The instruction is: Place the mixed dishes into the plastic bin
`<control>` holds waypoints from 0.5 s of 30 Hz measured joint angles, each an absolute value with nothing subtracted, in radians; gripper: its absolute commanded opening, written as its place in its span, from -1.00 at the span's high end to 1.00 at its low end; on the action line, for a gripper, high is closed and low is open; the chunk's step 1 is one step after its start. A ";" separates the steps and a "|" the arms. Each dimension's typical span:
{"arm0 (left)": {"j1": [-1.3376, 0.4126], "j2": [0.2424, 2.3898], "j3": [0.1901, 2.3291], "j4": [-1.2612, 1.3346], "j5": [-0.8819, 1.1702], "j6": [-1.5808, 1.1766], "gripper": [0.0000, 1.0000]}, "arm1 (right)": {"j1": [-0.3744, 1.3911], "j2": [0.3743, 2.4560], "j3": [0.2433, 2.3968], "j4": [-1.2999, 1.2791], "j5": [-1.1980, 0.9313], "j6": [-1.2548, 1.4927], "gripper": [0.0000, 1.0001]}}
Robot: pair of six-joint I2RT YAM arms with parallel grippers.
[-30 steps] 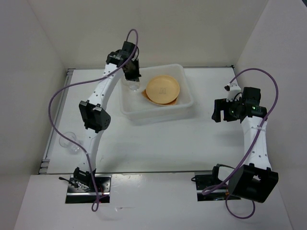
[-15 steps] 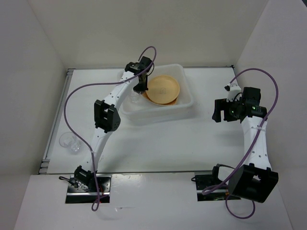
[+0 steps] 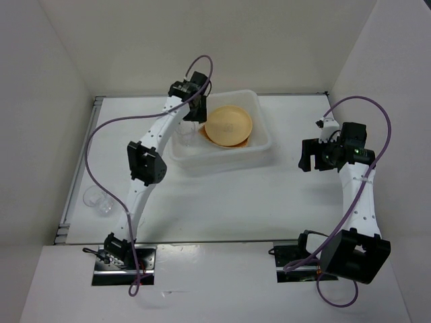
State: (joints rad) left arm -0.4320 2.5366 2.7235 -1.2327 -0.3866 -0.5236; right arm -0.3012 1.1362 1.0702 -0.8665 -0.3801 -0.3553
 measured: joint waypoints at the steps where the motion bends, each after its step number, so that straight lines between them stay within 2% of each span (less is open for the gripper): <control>1: -0.427 2.514 2.730 -1.236 -0.395 -0.525 -0.91 | -0.301 1.136 1.070 -0.867 -0.380 -0.356 -0.76; 3: -0.418 2.439 2.740 -1.242 -0.411 -0.530 -1.00 | -0.301 1.136 1.070 -0.866 -0.380 -0.356 -0.76; 5: -0.409 2.322 2.732 -1.242 -0.442 -0.535 -1.00 | -0.301 1.136 1.070 -0.865 -0.380 -0.355 -0.76; 7: -0.401 2.143 2.627 -1.224 -0.494 -0.553 -1.00 | -0.302 1.137 1.069 -0.864 -0.381 -0.356 -0.76; 11: -0.371 1.758 2.275 -1.207 -0.565 -0.614 -1.00 | -0.302 1.137 1.066 -0.860 -0.381 -0.355 -0.76; 15: -0.252 1.488 1.789 -1.154 -0.555 -0.690 -1.00 | -0.302 1.145 1.065 -0.858 -0.381 -0.356 -0.76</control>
